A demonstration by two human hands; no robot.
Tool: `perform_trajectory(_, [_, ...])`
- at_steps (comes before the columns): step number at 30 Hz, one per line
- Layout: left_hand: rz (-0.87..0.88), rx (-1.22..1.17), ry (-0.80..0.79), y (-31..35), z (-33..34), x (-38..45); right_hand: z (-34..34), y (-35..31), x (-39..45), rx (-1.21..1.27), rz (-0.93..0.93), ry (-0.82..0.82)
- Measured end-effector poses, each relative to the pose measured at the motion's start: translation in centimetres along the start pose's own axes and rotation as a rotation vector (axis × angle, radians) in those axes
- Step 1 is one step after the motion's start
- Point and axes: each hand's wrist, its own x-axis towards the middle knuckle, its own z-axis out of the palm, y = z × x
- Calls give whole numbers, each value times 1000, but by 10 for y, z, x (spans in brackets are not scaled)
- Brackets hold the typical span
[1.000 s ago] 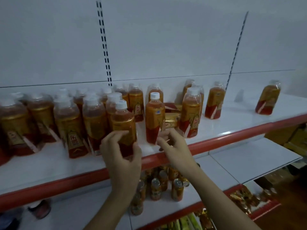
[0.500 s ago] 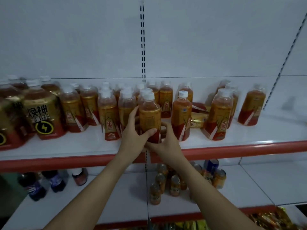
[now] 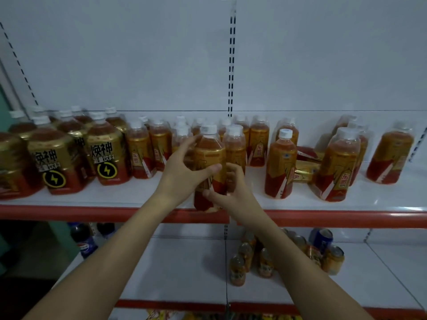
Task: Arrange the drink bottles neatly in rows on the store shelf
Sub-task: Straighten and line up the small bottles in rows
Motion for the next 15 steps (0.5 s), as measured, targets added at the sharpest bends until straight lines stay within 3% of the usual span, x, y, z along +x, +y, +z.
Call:
perform_trajectory(7, [103, 106, 102, -14, -34, 8, 62, -4, 25, -202, -99, 278])
perform_trajectory(15, [113, 207, 201, -89, -112, 14, 159, -1, 71, -219, -94, 175])
